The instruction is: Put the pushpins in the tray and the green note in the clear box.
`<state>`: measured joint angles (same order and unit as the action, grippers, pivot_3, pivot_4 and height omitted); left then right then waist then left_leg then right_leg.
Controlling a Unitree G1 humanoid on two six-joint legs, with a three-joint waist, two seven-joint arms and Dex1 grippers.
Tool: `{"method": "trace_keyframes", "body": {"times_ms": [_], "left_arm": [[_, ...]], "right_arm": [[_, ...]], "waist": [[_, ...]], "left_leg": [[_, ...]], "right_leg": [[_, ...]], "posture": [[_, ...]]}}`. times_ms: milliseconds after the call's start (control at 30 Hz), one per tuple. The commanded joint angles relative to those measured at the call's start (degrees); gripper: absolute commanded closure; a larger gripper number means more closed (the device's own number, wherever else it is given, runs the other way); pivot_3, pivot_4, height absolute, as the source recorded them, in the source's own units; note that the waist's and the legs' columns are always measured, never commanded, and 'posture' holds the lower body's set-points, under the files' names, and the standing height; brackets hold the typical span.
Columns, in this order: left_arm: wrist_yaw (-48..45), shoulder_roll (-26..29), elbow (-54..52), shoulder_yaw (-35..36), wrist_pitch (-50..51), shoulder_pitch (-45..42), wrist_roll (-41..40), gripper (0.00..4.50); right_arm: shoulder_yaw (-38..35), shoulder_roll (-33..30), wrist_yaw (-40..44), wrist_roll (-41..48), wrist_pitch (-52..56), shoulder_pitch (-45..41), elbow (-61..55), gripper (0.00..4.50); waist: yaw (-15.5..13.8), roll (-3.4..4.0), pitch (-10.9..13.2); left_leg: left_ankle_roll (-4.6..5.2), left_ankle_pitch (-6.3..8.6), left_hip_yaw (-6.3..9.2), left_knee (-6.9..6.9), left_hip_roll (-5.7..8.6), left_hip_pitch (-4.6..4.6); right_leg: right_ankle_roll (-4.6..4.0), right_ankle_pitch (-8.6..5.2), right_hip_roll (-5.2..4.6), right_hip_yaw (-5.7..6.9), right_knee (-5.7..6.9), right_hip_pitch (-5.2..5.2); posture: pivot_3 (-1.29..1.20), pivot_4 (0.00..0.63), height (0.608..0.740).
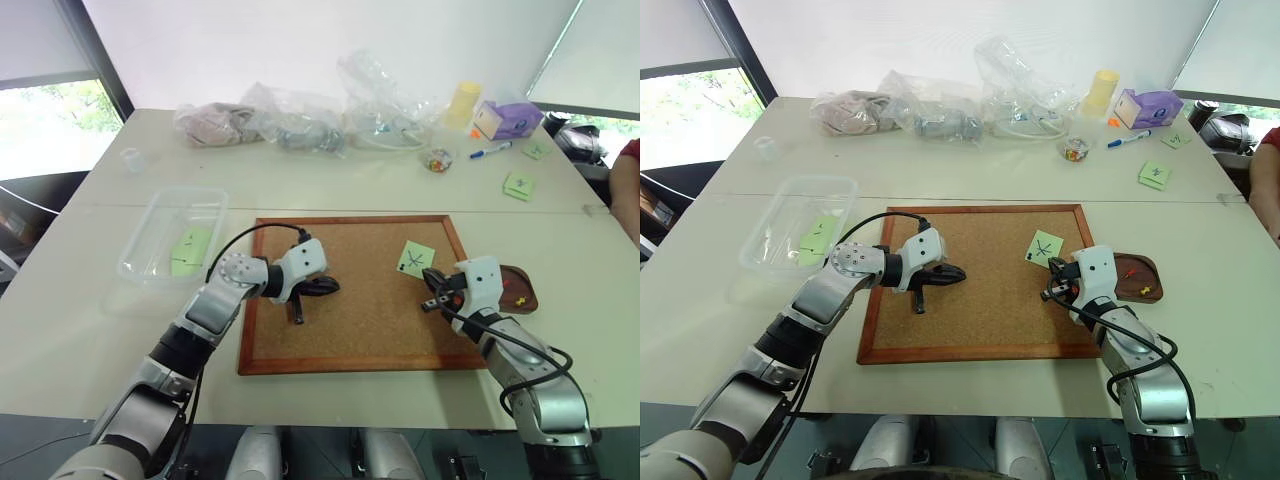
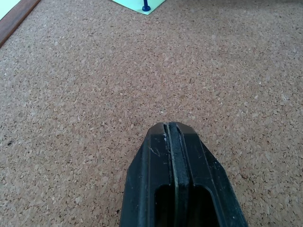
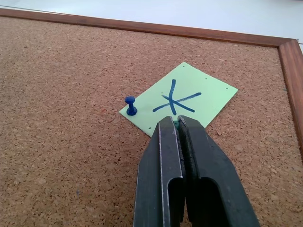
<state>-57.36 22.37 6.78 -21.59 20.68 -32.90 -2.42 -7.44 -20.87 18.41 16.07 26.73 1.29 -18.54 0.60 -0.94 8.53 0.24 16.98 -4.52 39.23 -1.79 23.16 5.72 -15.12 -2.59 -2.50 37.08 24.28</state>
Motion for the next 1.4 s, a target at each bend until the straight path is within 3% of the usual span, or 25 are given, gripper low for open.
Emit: {"method": "trace_keyframes", "body": {"times_ms": [33,467,633,933,1033,1233,1267,1400], "left_arm": [[-0.6,0.6,0.2,-1.3,0.5,0.6,0.9,4.5],[-1.1,0.3,1.1,-1.7,-0.1,0.1,1.6,4.5],[-1.2,0.2,1.0,-1.7,-0.2,0.1,1.6,4.5],[-0.8,0.3,1.4,-1.9,-1.2,0.0,2.2,4.5],[-0.9,0.3,1.4,-1.8,-1.2,0.1,2.2,4.5],[-0.9,0.3,1.2,-1.7,-1.1,0.2,2.1,4.5],[-0.8,0.3,1.3,-1.6,-1.1,0.1,2.1,4.5],[-0.8,0.2,1.4,-1.6,-1.2,0.1,2.1,4.5]], "right_arm": [[-3.2,1.4,-1.1,0.5,-4.8,0.7,-3.3,4.48],[-9.3,5.1,-4.9,3.4,-8.8,2.0,-5.4,4.48],[-14.5,3.4,-11.9,-0.9,-6.8,1.8,-0.6,4.48],[-15.3,1.7,-14.0,-2.6,-1.9,1.0,4.9,4.48],[-15.9,1.9,-14.7,-2.3,0.0,0.7,4.9,3.58],[-17.2,2.0,-15.7,-1.8,1.8,0.6,4.4,0.36],[-17.3,2.1,-15.7,-1.6,2.3,0.7,4.1,0.02],[-18.0,2.8,-16.3,-0.9,2.2,0.7,2.4,0.02]], "waist": [[0.0,0.0,0.0],[0.0,0.0,0.0],[0.0,0.0,0.0],[0.1,0.01,0.0],[0.0,0.01,0.0],[0.0,0.01,0.0],[0.0,0.01,0.0],[0.0,0.01,0.0]], "left_leg": [[0.0,0.0,0.0,0.0,0.0,0.0],[0.0,0.0,-0.01,0.0,-0.01,-0.01],[0.0,0.0,-0.01,0.0,0.0,-0.01],[0.0,0.0,-0.02,-0.01,0.0,-0.01],[0.0,0.0,-0.02,-0.01,0.0,-0.01],[0.0,0.0,-0.02,-0.01,0.0,-0.01],[0.0,0.0,-0.01,-0.01,0.0,-0.01],[0.0,0.0,-0.01,-0.01,0.0,-0.01]], "right_leg": [[0.0,0.0,0.0,0.0,0.0,0.0],[0.0,0.0,0.0,0.0,0.01,0.0],[0.0,0.0,-0.01,0.0,0.01,0.0],[-0.02,-0.01,-0.01,-0.01,0.01,0.0],[-0.01,0.0,-0.01,-0.01,0.01,-0.01],[-0.01,0.0,-0.01,-0.01,0.01,0.0],[-0.01,0.0,-0.01,-0.01,0.01,0.0],[-0.01,0.0,-0.01,-0.01,0.01,-0.01]], "posture": [[0.0,0.15,0.737],[0.0,0.15,0.737],[0.0,0.15,0.737],[0.0,0.15,0.737],[0.0,0.15,0.737],[0.0,0.15,0.737],[0.0,0.15,0.737],[0.0,0.15,0.737]]}}
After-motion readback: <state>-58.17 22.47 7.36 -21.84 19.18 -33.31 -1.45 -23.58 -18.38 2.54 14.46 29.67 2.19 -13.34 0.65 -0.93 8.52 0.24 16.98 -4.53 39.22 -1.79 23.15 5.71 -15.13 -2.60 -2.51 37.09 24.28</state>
